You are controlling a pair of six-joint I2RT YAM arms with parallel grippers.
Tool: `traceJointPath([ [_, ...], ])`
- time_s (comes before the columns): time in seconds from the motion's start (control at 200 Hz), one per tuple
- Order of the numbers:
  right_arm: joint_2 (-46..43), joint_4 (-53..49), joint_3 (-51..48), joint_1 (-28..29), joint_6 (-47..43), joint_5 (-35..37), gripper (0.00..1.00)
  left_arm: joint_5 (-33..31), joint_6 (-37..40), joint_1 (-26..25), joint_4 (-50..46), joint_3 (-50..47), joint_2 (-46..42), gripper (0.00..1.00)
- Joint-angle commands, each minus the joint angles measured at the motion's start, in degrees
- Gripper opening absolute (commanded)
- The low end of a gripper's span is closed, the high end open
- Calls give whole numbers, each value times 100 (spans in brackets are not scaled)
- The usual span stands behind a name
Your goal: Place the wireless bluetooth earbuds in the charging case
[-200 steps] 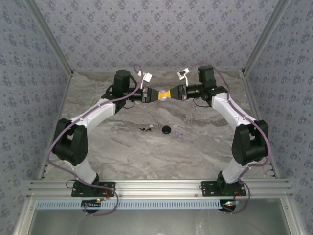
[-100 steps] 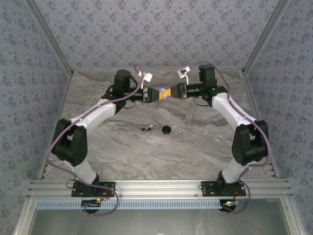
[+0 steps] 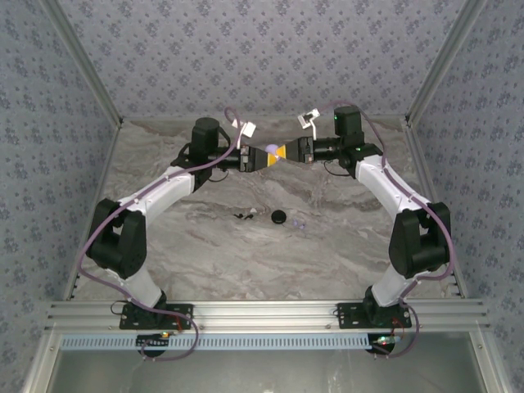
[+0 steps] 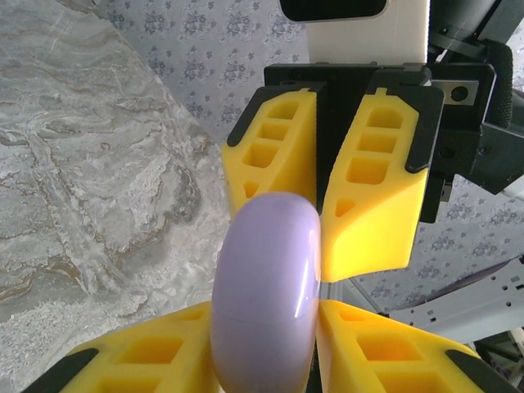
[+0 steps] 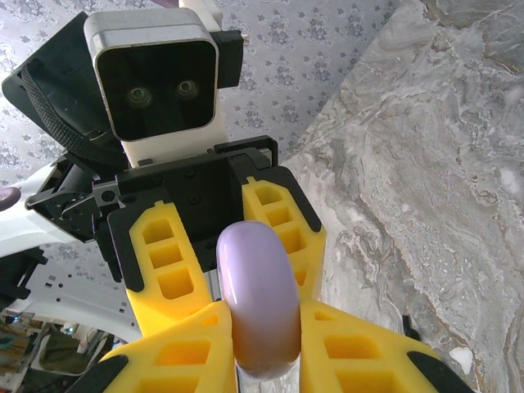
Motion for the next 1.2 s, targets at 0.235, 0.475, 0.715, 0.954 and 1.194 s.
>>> traceJointPath([
  [0.235, -204, 41, -105, 18, -53, -5, 21, -88, -131, -46, 374, -53, -276, 33],
  [0.475, -227, 25, -93, 31, -55, 17, 21, -81, -149, -64, 383, -71, -260, 19],
  [0.715, -339, -480, -23, 62, -356, 351, 33, -193, 65, -71, 101, 10, -316, 5],
  [0.954, -745, -1678, 105, 49, -1099, 1365, 47, -651, 1091, -65, -342, 73, -467, 8],
  [1.194, -843, -2532, 411, 235, -1703, 1749, 50, -585, 2681, -203, 543, -622, -782, 10],
])
